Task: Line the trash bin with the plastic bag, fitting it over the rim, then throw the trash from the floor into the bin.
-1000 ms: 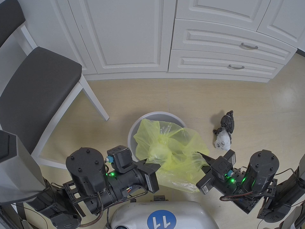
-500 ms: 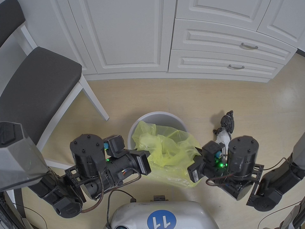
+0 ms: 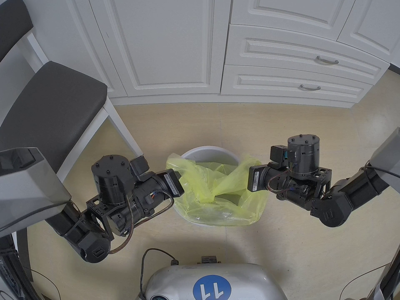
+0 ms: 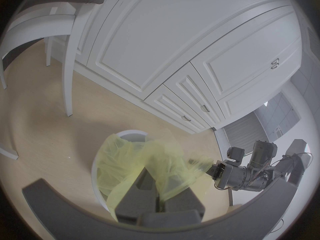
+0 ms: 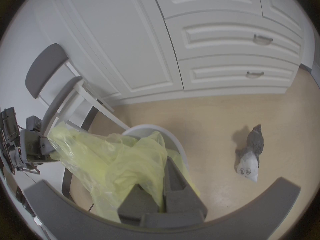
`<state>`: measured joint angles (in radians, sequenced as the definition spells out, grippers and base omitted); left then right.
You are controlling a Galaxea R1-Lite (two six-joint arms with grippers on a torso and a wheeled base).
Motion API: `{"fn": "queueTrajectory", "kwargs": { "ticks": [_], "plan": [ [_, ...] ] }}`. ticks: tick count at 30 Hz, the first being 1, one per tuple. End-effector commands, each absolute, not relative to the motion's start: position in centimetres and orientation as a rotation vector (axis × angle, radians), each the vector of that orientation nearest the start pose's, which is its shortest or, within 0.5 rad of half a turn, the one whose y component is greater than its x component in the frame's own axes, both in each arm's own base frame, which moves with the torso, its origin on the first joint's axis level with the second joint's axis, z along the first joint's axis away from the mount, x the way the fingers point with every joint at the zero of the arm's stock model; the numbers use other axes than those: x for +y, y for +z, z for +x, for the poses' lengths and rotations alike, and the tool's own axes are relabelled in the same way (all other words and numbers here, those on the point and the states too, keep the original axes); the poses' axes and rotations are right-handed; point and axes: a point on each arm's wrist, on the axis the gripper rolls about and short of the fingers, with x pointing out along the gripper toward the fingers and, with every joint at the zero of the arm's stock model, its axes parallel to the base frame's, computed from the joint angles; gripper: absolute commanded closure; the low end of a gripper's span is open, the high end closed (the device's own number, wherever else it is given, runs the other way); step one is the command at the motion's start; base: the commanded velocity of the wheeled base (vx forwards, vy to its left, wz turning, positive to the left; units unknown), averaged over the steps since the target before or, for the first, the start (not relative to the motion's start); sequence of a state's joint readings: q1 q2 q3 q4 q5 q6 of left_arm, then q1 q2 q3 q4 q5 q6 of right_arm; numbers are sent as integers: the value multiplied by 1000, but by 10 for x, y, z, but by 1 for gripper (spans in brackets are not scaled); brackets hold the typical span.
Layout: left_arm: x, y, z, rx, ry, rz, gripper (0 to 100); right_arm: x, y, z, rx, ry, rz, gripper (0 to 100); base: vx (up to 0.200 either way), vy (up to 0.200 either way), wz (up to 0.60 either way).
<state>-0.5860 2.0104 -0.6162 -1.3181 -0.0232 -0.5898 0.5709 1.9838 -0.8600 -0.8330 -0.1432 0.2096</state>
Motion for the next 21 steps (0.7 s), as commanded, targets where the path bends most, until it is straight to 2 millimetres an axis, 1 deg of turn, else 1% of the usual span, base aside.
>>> {"fn": "queueTrajectory", "kwargs": {
  "ticks": [1, 5, 6, 10, 11, 14, 16, 18, 19, 21],
  "plan": [
    [-183, 103, 285, 248, -551, -555, 100, 195, 120, 320, 348, 387, 139, 100, 0, 0, 0],
    [-180, 98, 292, 252, -532, -554, 100, 191, 123, 326, 342, 367, 164, 100, 0, 0, 0],
    [-177, 97, 296, 249, -520, -557, 100, 184, 125, 330, 331, 349, 170, 100, 0, 0, 0],
    [-174, 97, 298, 245, -508, -558, 100, 169, 136, 338, 289, 308, 191, 100, 0, 0, 0],
    [-171, 98, 298, 242, -503, -559, 100, 160, 146, 340, 268, 288, 200, 100, 0, 0, 0],
    [-164, 97, 304, 242, -474, -555, 100, 151, 149, 345, 267, 266, 204, 100, 0, 0, 0],
    [-158, 95, 310, 250, -448, -553, 100, 152, 146, 347, 288, 263, 198, 100, 0, 0, 0],
    [-158, 95, 310, 253, -447, -551, 100, 153, 146, 348, 289, 263, 197, 100, 0, 0, 0],
    [-151, 92, 315, 275, -416, -547, 100, 154, 142, 351, 316, 259, 191, 100, 0, 0, 0],
    [-148, 91, 316, 283, -405, -544, 100, 154, 141, 351, 323, 256, 189, 100, 0, 0, 0]
  ]
}}
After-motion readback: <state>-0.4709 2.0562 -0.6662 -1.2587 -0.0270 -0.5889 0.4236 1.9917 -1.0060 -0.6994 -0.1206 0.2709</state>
